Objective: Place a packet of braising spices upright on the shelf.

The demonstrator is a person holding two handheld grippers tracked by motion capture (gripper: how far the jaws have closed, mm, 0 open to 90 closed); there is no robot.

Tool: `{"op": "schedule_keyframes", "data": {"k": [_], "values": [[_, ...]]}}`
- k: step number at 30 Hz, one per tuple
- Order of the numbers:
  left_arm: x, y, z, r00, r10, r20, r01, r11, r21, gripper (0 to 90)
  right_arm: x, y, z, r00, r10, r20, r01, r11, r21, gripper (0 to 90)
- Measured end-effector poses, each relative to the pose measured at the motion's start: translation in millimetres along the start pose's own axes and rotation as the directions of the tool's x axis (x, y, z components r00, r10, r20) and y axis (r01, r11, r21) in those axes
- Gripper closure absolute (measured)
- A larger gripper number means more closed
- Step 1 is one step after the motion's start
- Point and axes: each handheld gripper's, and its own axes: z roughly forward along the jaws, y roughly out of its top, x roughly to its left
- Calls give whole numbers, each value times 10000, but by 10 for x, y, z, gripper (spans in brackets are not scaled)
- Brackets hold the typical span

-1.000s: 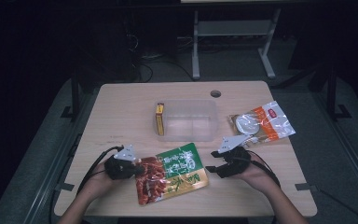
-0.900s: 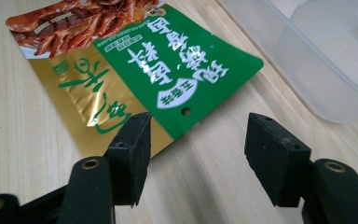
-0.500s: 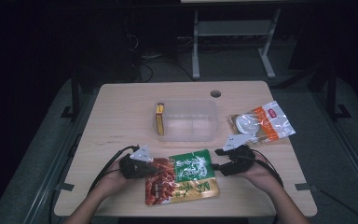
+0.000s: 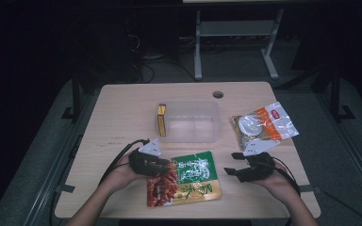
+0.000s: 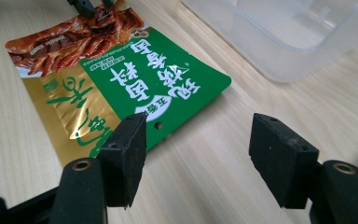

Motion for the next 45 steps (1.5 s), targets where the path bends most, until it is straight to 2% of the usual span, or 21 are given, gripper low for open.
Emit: {"op": "schedule_keyframes", "data": {"k": [2,6,9,12,16,19,24,28,41,44,45], "values": [[33,45,32,9999,152,16,-152,9999,48,550,-13,-38,-24,9999,153,1,-153,9999,-36,362],[112,48,129,9994,314,144,-319,9989,353,402,-18,-101,-43,9996,272,-24,-272,9996,14,360],[136,4,196,9986,445,280,-460,9973,567,312,-27,-108,-24,9994,322,-81,-321,9994,84,355],[146,-40,246,9974,558,457,-586,9962,637,239,-16,-113,29,9997,148,-199,-143,9996,262,353],[163,-67,304,9965,480,681,-529,9960,715,160,-8,-115,59,9996,47,-274,-36,9993,368,351],[185,-85,323,9961,386,791,-444,9963,737,147,-8,-115,61,9996,51,-266,-41,9993,383,351],[234,-110,320,9976,295,628,-331,9979,565,133,-15,-123,76,9996,76,-275,-63,9989,470,352],[248,-129,343,9964,180,827,-224,9984,520,134,-12,-123,83,9995,68,-300,-52,9986,526,352],[234,-179,347,9966,362,738,-381,9990,237,136,-11,-127,92,9995,11,-313,9,9981,624,353],[212,-178,339,9969,341,705,-358,9991,232,156,-10,-126,99,9995,11,-311,9,9979,643,353],[210,-176,330,9965,412,721,-432,9987,269,188,-10,-125,100,9995,-17,-313,38,9978,666,354]]}}
